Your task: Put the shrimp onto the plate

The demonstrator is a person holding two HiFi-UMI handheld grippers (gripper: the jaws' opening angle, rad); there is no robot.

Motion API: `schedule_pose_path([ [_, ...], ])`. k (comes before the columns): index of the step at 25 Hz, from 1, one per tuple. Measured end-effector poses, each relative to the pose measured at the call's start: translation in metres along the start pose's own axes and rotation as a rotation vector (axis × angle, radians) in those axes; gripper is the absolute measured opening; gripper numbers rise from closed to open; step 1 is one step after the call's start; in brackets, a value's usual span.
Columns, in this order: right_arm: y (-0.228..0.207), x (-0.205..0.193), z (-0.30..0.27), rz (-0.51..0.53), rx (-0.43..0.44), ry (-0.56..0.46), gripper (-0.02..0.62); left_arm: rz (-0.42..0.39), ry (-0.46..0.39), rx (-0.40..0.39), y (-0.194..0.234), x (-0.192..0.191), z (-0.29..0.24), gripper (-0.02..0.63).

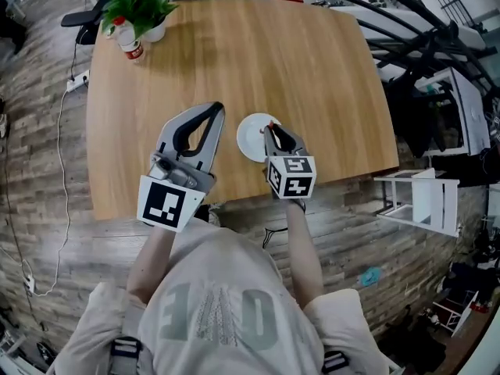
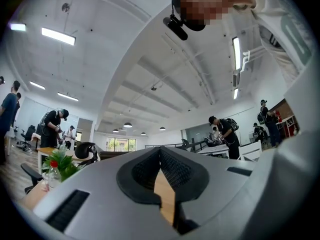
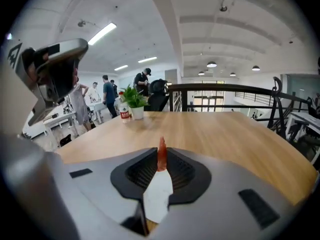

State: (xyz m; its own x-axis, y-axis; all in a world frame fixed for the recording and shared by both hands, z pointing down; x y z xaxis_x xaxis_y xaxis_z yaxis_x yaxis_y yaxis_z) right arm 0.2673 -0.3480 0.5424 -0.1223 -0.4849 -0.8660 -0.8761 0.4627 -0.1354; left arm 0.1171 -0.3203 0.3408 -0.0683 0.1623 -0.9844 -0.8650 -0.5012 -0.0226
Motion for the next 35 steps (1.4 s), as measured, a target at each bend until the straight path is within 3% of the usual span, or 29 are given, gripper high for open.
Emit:
schedule_pose_path([
  [10, -0.011, -0.056, -0.051, -0.074, -0.026, 0.29, 0.064, 0.006, 0.038, 0.031, 0.033, -0.015, 0.003, 0.009],
  [20, -0.013, -0.076, -0.054, -0.093, -0.025, 0.421, 0.066, 0.028, 0.047, 0.033, 0.045, -0.022, -0.004, 0.009],
  [30, -0.011, -0.068, -0.049, -0.121, 0.001, 0.397, 0.106, 0.037, 0.046, 0.008, 0.042, -0.025, -0.013, 0.009],
  [35, -0.012, 0.009, -0.029, -0.114, -0.027, 0.144, 0.103, 0.03, 0.036, -0.003, 0.041, -0.021, -0.016, 0.009],
])
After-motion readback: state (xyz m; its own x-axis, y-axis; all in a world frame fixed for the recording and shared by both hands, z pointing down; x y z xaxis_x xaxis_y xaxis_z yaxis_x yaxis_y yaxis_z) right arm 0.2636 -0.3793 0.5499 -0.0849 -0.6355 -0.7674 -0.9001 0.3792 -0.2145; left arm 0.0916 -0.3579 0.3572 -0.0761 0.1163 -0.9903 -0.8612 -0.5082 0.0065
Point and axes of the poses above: the fingertips, and each gripper's own axes: z backward along the fingers, y to its left, x out of its top, the point moved 1 cm from there along z, backward along the fingers, and after that the axes turned 11 degrees about x, right-handed, at the moved point
